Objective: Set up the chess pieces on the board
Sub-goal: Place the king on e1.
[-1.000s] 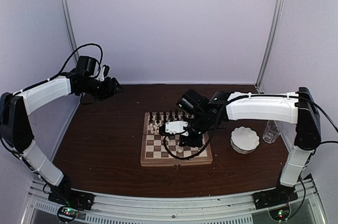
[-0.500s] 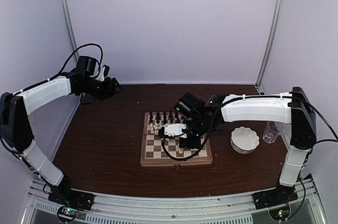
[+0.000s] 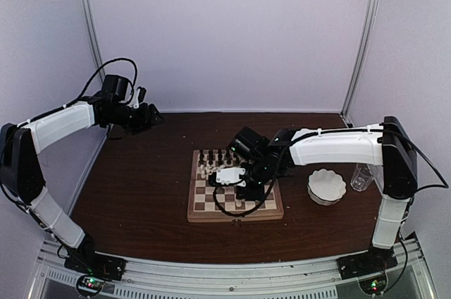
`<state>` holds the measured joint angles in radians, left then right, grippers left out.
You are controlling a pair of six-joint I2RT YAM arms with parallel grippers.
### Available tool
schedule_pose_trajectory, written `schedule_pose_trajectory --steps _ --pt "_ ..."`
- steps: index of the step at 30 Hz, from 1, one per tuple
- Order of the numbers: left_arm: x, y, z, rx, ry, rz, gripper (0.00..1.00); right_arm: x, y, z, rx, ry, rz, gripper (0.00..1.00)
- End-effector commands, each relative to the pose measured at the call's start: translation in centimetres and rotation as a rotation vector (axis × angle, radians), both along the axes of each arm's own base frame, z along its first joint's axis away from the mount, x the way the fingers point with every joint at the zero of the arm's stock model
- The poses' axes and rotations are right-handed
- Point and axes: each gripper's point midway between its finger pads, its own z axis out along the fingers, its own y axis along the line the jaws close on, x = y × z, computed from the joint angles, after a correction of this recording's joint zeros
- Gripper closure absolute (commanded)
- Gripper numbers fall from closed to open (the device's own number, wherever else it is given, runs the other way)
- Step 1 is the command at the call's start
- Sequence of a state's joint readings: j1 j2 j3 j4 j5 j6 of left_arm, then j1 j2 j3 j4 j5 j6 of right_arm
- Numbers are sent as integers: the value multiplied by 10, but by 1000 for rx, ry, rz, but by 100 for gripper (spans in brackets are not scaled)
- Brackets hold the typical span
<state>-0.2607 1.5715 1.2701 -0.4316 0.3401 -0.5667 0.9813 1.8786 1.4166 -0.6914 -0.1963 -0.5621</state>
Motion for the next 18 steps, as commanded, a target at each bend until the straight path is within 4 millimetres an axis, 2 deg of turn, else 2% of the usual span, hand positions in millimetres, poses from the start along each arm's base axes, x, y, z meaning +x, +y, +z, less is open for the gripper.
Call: schedule_pose_trajectory --steps 1,8,18 --pt "5 3 22 -9 -55 -4 34 0 -1 -3 -24 -6 -14 92" --pt "5 3 21 -9 -52 -4 34 -5 -8 4 -17 -15 -9 92" --pt "6 2 19 -11 -47 -7 34 -8 -11 0 -24 -13 -6 90"
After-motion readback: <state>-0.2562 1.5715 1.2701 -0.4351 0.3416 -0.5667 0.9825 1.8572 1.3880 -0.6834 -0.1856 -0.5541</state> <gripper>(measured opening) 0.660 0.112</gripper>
